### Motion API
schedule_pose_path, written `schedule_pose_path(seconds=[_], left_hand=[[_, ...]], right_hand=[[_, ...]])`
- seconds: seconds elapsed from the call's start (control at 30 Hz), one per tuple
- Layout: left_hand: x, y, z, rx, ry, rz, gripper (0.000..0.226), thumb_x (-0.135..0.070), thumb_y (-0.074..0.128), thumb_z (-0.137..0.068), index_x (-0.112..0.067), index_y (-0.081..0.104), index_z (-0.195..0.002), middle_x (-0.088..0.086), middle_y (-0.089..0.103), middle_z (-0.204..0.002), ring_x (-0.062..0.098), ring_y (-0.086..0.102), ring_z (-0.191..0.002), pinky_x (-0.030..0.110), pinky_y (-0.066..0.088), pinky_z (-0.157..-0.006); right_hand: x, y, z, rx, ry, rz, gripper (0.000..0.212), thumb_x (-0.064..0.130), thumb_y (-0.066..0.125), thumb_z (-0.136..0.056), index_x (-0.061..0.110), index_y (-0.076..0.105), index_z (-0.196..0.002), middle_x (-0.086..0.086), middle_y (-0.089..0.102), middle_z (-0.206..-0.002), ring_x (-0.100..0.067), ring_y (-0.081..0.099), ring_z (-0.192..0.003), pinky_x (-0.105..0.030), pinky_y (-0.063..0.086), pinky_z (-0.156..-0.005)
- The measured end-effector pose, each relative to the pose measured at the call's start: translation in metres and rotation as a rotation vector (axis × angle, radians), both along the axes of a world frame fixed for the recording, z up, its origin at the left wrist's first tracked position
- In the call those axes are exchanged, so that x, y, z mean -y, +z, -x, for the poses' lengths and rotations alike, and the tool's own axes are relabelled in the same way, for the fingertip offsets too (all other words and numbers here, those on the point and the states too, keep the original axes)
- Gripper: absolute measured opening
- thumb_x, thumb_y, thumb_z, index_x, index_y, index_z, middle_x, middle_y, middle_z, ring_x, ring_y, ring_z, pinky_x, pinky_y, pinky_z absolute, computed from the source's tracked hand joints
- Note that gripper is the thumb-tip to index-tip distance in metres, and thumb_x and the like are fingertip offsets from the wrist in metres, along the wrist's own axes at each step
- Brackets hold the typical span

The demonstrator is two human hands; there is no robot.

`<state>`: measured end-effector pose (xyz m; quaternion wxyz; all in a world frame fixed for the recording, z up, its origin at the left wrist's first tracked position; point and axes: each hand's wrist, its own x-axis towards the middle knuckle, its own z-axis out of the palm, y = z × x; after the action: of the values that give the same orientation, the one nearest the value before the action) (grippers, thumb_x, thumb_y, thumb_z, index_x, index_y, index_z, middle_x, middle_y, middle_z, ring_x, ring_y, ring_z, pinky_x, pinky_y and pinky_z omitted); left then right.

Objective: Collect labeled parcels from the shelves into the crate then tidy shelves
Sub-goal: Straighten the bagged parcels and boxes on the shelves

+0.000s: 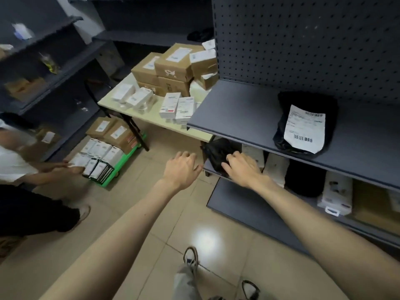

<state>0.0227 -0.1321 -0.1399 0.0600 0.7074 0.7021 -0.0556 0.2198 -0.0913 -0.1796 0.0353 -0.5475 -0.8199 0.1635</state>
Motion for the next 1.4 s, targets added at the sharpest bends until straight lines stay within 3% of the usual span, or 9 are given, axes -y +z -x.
schedule_pose_path(seconds=[0.23, 0.47, 0.67, 0.83, 1.07, 1.2, 1.4], left_hand=[[-0.061, -0.072, 0.047, 0.075, -0.134, 0.01, 0.043, -0.045, 0.038, -0.103, -0.014, 0.059, -0.125, 0.008, 0.061, -0.123, 0.028, 0.053, -0.118, 0.04, 0.046, -0.089], [-0.108, -0.147, 0.062, 0.111, -0.248, 0.129, 0.042, -0.043, 0.037, -0.103, -0.012, 0.057, -0.125, 0.009, 0.059, -0.124, 0.028, 0.053, -0.118, 0.042, 0.045, -0.09], [-0.144, -0.201, 0.053, 0.131, -0.317, 0.106, 0.042, -0.043, 0.039, -0.103, -0.013, 0.056, -0.128, 0.01, 0.055, -0.13, 0.028, 0.049, -0.123, 0.042, 0.045, -0.093], [-0.16, -0.24, 0.046, 0.194, -0.243, 0.139, 0.043, -0.041, 0.041, -0.104, -0.013, 0.051, -0.134, 0.012, 0.051, -0.131, 0.032, 0.048, -0.122, 0.046, 0.046, -0.09], [-0.173, -0.283, 0.039, 0.193, -0.316, 0.227, 0.06, -0.043, 0.039, -0.105, -0.021, 0.022, -0.158, 0.016, 0.041, -0.14, 0.035, 0.042, -0.129, 0.048, 0.046, -0.094], [-0.176, -0.298, 0.035, 0.222, -0.337, 0.248, 0.061, -0.044, 0.037, -0.105, -0.014, 0.025, -0.157, 0.016, 0.038, -0.148, 0.035, 0.04, -0.133, 0.048, 0.044, -0.099], [-0.17, -0.302, 0.038, 0.331, -0.351, 0.26, 0.064, -0.044, 0.037, -0.106, -0.008, 0.023, -0.157, 0.013, 0.03, -0.161, 0.032, 0.034, -0.143, 0.045, 0.034, -0.113]], right_hand=[[-0.031, -0.056, 0.048, 0.033, -0.323, 0.099, 0.045, 0.044, 0.035, -0.103, 0.01, 0.056, -0.124, -0.015, 0.055, -0.127, -0.034, 0.049, -0.121, -0.043, 0.037, -0.101], [-0.052, -0.123, 0.087, 0.104, -0.452, 0.083, 0.043, 0.042, 0.039, -0.102, 0.009, 0.058, -0.123, -0.014, 0.058, -0.123, -0.032, 0.052, -0.115, -0.043, 0.041, -0.098], [-0.083, -0.176, 0.085, 0.135, -0.493, 0.007, 0.038, 0.038, 0.045, -0.099, 0.005, 0.061, -0.112, -0.016, 0.06, -0.115, -0.034, 0.055, -0.109, -0.043, 0.044, -0.092], [-0.11, -0.216, 0.072, 0.095, -0.531, 0.029, 0.04, 0.035, 0.047, -0.099, 0.001, 0.056, -0.116, -0.019, 0.058, -0.116, -0.036, 0.055, -0.11, -0.041, 0.046, -0.089], [-0.134, -0.253, 0.058, 0.038, -0.537, 0.12, 0.045, 0.033, 0.045, -0.101, 0.0, 0.043, -0.132, -0.021, 0.049, -0.133, -0.036, 0.049, -0.121, -0.042, 0.043, -0.096], [-0.134, -0.269, 0.062, -0.084, -0.593, 0.184, 0.049, 0.034, 0.043, -0.103, -0.003, 0.039, -0.134, -0.024, 0.05, -0.132, -0.038, 0.048, -0.121, -0.041, 0.041, -0.096], [-0.101, -0.29, 0.07, -0.167, -0.755, 0.147, 0.05, 0.036, 0.048, -0.101, -0.006, 0.048, -0.127, -0.028, 0.049, -0.126, -0.042, 0.045, -0.119, -0.046, 0.037, -0.099]])
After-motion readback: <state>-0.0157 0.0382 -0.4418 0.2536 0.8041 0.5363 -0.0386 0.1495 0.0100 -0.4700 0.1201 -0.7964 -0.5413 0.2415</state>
